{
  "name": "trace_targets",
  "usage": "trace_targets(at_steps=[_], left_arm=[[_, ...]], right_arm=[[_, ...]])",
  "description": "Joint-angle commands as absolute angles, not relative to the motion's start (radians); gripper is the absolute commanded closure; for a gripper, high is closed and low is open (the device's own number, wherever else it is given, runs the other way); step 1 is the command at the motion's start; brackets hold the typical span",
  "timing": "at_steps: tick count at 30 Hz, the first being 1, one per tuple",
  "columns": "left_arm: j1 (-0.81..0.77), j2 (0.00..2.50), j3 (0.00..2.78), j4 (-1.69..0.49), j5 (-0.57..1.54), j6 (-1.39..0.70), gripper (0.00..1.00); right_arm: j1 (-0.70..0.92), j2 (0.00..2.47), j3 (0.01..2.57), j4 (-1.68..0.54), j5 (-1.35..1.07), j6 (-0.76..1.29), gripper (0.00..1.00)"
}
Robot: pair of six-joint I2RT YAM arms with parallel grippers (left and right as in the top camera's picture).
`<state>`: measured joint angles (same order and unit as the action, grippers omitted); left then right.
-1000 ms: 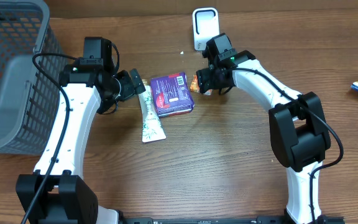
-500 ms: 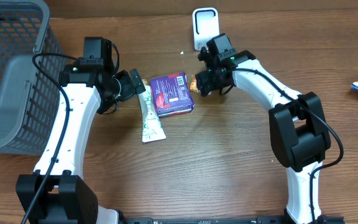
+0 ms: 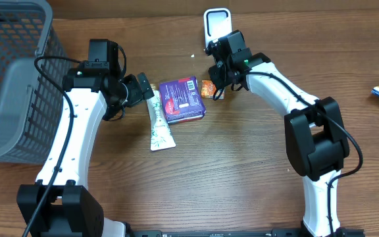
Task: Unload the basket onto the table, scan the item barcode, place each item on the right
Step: 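Close the right gripper on the orange tissue pack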
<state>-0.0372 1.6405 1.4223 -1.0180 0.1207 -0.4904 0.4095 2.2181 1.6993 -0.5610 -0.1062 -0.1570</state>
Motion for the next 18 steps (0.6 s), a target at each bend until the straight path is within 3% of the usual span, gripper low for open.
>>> trace_targets(at_steps=[1,8,16,18], left_arm=[[-0.033,1.649,1.441,-1.017,0.13,-0.487,0.0],[-0.033,1.649,1.441,-1.017,0.13,-0.487,0.0],[-0.033,1.649,1.441,-1.017,0.13,-0.487,0.0],[-0.033,1.649,1.441,-1.017,0.13,-0.487,0.0]], right_arm=[[0.404,2.268,1.72,-0.579,-0.192,-0.153,0.72],[0.403,2.267,1.725,-0.709,-0.135,-0.126,0.96],[0.403,2.22,1.839,-1.098,-0.084,-0.049,0.96],[0.403,2.206,1.855,-1.177,-0.083,-0.048,0.91]])
